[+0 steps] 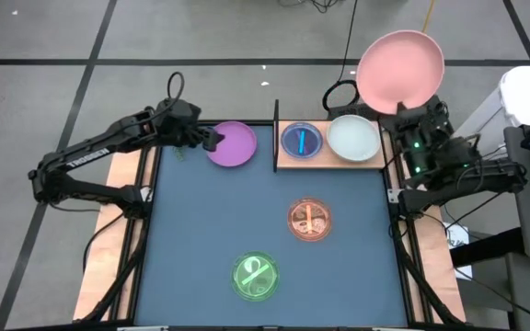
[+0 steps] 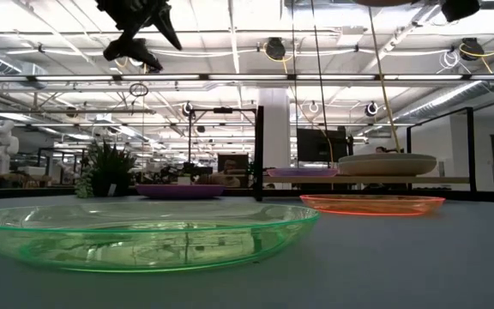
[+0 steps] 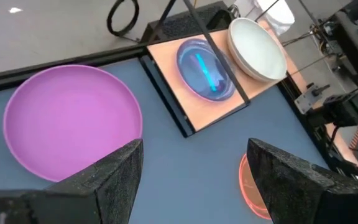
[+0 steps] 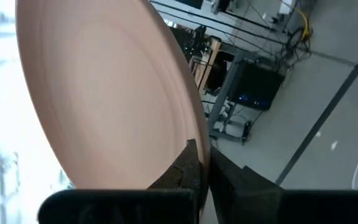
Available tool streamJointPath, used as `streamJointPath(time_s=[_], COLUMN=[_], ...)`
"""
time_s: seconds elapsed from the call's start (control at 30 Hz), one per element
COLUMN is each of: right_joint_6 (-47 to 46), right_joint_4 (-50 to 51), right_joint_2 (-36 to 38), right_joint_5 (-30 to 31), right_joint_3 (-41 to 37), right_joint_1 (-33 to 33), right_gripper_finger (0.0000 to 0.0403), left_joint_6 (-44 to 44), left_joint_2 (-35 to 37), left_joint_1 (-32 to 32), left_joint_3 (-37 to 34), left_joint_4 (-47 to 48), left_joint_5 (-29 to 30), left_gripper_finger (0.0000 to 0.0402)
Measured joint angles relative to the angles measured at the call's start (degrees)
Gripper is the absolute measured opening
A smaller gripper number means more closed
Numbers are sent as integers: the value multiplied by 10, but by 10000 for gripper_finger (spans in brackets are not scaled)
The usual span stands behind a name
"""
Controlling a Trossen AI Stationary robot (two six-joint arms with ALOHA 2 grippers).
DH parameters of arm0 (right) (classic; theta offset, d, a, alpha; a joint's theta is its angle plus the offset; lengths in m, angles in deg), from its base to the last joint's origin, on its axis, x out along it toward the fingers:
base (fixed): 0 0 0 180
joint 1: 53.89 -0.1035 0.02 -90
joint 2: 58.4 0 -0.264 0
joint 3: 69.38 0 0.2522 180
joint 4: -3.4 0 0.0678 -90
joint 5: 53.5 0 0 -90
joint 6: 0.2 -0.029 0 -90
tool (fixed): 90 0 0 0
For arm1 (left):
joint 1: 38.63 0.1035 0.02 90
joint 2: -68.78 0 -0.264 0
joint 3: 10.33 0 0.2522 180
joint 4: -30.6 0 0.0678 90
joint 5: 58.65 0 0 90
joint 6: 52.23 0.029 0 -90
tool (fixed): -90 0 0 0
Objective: Place and stack plates onto a shelf
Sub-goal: Stack the light brown plate on the light blue plate on the shelf
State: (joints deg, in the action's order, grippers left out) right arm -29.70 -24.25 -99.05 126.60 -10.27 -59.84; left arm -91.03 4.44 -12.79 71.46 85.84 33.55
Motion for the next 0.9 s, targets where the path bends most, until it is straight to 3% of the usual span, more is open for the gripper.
streamJointPath(time_s=[0.2,0.43,0.57,0.67,0.73,0.9], right_joint_6=[71,41,127,140,151,313], right_joint_4=[-3,-26,19,23,20,62], right_joint_2=[-9,-30,-67,-94,-111,-188], right_joint_5=[0,-62,-76,-81,-76,-67], right_joint_3=[1,17,32,45,75,232], right_joint_1=[-8,-72,-96,-110,-118,-143], right_gripper_finger=[0,0,0,0,0,0], left_joint_6=[1,-2,1,-6,-7,-23], left_joint_2=[-9,-9,-9,-9,-9,-9], left_joint_1=[0,0,0,0,0,0], left_joint_3=[0,0,0,0,0,0], left_joint_4=[-35,-54,-54,-54,-54,-53], left_joint_5=[-3,-6,-7,-7,-13,-35], left_gripper_finger=[289,289,289,289,289,289])
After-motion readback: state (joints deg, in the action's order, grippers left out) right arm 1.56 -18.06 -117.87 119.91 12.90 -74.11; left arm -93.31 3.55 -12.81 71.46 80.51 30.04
